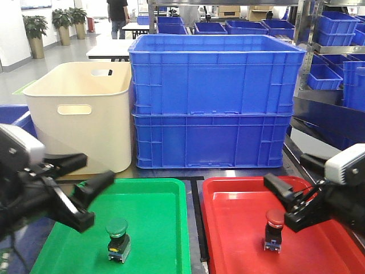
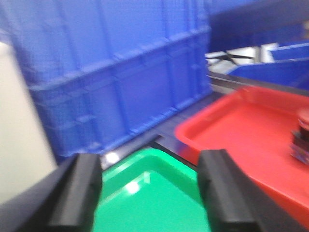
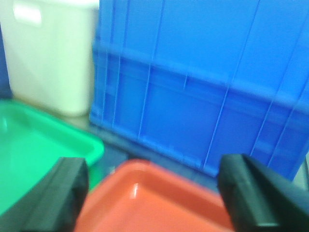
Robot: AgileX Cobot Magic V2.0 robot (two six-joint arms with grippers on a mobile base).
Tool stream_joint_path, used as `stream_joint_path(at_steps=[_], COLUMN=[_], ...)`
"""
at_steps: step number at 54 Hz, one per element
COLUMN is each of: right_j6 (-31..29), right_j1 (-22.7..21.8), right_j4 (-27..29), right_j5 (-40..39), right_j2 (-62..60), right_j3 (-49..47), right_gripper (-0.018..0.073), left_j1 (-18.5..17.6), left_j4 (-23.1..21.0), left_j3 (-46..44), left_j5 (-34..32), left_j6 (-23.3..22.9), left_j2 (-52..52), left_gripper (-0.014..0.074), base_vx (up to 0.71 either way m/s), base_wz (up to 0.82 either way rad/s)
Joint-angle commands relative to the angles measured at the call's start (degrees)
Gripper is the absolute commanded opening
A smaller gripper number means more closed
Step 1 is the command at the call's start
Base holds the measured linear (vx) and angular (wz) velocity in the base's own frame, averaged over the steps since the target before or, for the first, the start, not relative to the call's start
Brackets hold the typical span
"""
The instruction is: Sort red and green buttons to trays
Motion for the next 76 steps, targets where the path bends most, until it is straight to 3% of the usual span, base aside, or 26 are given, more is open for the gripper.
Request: stream_joint_path(at_steps=[1,7,12,16,21,25,30,60,64,66,67,69,73,76], right_j6=[5.5,17.3,24.2,26.4,27.4,27.4,27.4,27.3,27.3,27.3,27.3,27.3,27.3,27.3], right_j1=[-0.2,-0.2,-0.2,-0.2,-0.2,-0.2,-0.2,-0.2,-0.2,-0.2,-0.2,-0.2,-0.2,-0.2], right_j4=[-2.1,-12.2,-20.8,-25.9,-26.9,-26.7,-26.7,-26.8,-26.8,-26.8,-26.8,-26.8,-26.8,-26.8], right_j5=[0.1,5.8,8.4,8.7,9.7,10.1,10.1,10.1,10.1,10.1,10.1,10.1,10.1,10.0], right_j2=[-6.3,-13.9,-19.6,-24.1,-28.3,-29.9,-30.9,-30.9,-30.9,-30.9,-30.9,-30.9,-30.9,-30.9], right_j3=[-1.6,1.0,4.6,7.6,10.5,12.0,13.0,13.1,13.1,13.1,13.1,13.1,13.1,13.1], right_gripper=[0.0473,0.0286,0.0111,-0.0015,-0.0015,-0.0013,-0.0013,-0.0012,-0.0012,-0.0012,-0.0012,-0.0012,-0.0012,-0.0012], left_j1=[-0.2,-0.2,-0.2,-0.2,-0.2,-0.2,-0.2,-0.2,-0.1,-0.1,-0.1,-0.1,-0.1,-0.1], left_j4=[-1.4,5.6,14.1,20.6,25.1,27.8,29.6,29.2,23.0,16.5,11.0,3.0,-18.2,-32.1], left_j3=[-1.2,3.4,9.1,13.9,19.4,22.4,24.9,26.7,26.7,26.7,26.7,26.7,26.7,26.7], left_j5=[2.5,8.8,9.2,7.5,5.8,5.5,4.9,5.2,6.5,9.0,11.0,13.3,17.6,18.9], left_j6=[-5.1,-15.2,-20.6,-25.1,-32.2,-35.1,-35.1,-35.0,-33.4,-28.6,-25.3,-17.2,5.0,19.1], left_j2=[-5.8,-13.3,-19.0,-23.9,-29.1,-32.3,-35.5,-36.6,-36.5,-36.5,-36.5,-36.5,-36.5,-36.5], left_gripper=[0.0398,0.0197,0.0036,-0.0007,-0.0005,-0.0006,-0.0006,-0.0006,-0.0006,-0.0006,-0.0006,-0.0006,-0.0006,-0.0006], base_vx=[0.0,0.0,0.0,0.0,0.0,0.0,0.0,0.0,0.0,0.0,0.0,0.0,0.0,0.0], base_wz=[0.0,0.0,0.0,0.0,0.0,0.0,0.0,0.0,0.0,0.0,0.0,0.0,0.0,0.0])
